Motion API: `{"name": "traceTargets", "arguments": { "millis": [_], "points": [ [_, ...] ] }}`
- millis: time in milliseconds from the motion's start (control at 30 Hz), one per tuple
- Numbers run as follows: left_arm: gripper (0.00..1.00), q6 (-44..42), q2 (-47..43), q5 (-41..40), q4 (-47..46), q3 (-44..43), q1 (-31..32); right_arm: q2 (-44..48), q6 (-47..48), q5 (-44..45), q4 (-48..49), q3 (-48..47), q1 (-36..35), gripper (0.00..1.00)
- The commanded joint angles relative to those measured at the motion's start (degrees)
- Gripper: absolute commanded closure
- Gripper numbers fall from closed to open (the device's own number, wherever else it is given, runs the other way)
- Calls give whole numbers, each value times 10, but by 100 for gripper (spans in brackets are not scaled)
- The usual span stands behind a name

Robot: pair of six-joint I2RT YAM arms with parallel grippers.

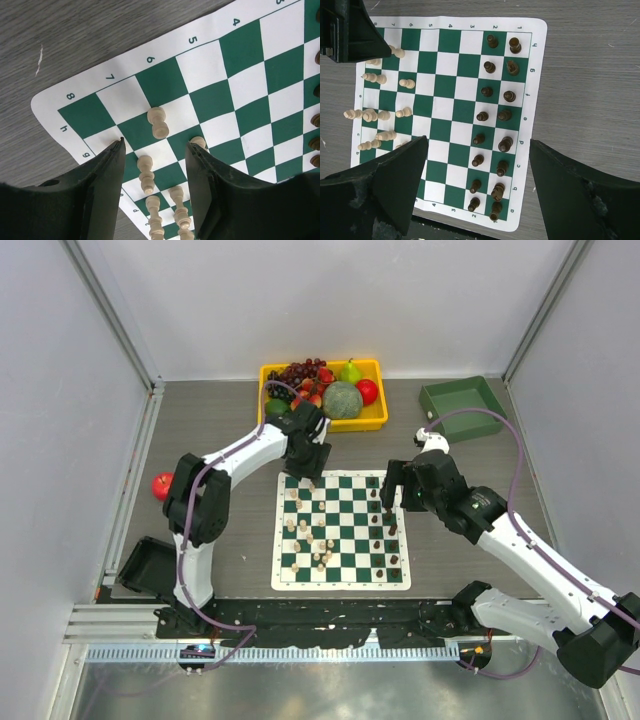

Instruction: Set up the chess pieces on the board

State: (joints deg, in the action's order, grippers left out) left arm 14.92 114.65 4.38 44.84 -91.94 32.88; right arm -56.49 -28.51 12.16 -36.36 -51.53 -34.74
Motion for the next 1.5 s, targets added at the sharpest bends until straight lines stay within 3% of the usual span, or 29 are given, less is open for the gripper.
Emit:
{"name": "traceTargets", "arguments": {
  "millis": [0,700,833,1333,1467],
  "points": [
    [44,13,11,16,-5,-30,-2,7,5,-1,17,-7,4,11],
    [60,27,45,18,7,-44,3,5,3,-2,19,3,7,12],
    [67,25,49,17,10,-45,3,4,4,-3,21,4,7,12],
    [67,21,51,19,17,-43,5,2,4,-8,22,7,7,12],
    [72,22,50,22,13,-46,5,3,4,-7,22,8,8,12]
  ]
}}
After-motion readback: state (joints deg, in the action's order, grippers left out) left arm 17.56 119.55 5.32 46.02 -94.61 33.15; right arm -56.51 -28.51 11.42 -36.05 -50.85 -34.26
